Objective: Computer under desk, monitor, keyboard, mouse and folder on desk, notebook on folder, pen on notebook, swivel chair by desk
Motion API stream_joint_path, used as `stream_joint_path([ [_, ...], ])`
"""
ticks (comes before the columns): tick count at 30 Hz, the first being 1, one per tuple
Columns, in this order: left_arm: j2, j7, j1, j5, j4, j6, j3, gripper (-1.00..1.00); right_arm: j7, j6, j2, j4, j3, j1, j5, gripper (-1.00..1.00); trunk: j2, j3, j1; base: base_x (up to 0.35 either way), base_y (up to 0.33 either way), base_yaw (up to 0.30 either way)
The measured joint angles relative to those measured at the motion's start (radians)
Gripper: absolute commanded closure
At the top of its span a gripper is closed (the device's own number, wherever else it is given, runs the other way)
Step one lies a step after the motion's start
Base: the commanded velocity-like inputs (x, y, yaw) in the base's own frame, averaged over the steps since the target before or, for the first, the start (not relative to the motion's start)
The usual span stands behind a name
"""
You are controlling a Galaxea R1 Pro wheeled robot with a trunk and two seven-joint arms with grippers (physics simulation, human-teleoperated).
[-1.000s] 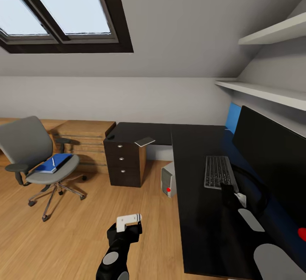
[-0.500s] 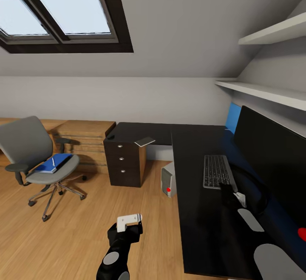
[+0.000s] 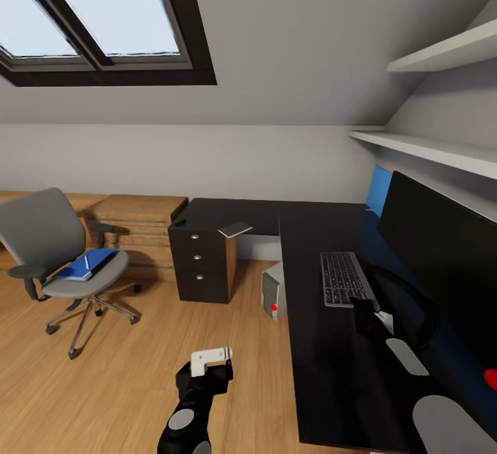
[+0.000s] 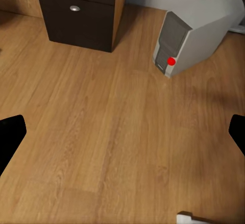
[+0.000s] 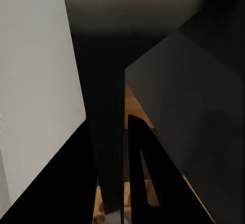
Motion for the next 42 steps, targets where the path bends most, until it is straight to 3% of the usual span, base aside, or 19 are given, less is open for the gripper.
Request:
stream_joint_path([
  [18,0.0,0.0,0.0,0.0,0.003,0.0,-0.009,-1.0,0.023,-0.003,0.0,-0.002,0.0,0.001,0.004,1.0,-0.126,-0.056,0.069,0.0,0.0,0.0],
  [26,0.0,0.0,0.0,0.0,0.003,0.0,-0.009,-1.0,0.045,0.0,0.0,0.001,0.0,0.001,0.027,1.0,-0.182,-0.082,0.1,0.0,0.0,0.0],
  [42,0.0,0.0,0.0,0.0,0.003,0.0,-0.009,-1.0,0.043,0.001,0.0,0.002,-0.002,0.002,0.024,1.0,-0.189,-0.085,0.104,0.0,0.0,0.0],
])
